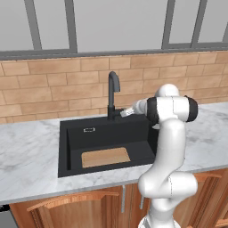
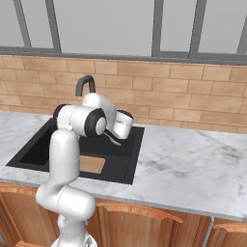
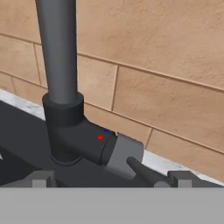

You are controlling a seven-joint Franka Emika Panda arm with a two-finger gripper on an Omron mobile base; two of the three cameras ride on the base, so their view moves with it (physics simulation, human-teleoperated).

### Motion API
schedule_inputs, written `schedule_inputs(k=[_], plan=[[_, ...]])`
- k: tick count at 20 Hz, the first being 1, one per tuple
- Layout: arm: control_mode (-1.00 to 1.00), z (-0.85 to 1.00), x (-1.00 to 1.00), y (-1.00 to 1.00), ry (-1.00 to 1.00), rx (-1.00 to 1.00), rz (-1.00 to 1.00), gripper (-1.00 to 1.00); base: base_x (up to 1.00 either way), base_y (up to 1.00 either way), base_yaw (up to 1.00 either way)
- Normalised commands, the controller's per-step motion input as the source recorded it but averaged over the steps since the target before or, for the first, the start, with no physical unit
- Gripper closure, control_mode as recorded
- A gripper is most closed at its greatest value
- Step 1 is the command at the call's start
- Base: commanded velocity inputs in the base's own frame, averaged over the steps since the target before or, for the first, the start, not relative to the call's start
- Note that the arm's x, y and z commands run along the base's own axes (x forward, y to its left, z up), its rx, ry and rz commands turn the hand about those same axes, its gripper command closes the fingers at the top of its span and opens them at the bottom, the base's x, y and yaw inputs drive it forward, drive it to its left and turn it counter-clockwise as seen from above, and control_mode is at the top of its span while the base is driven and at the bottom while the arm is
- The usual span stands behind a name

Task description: Turn on the sink faucet with hot water and rinse the cutting board for ten seconds, then turn off the faucet. Push the cutting board to reach the water if necessary.

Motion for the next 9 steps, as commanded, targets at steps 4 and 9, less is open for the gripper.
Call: schedule_inputs(k=[4,9], plan=[[-1.0,-0.07,-0.09,0.02,0.0,0.0,0.0,-1.0,0.0,0.0,0.0],[-1.0,0.0,0.0,0.12,0.0,0.0,0.0,-1.0,0.0,0.0,0.0]])
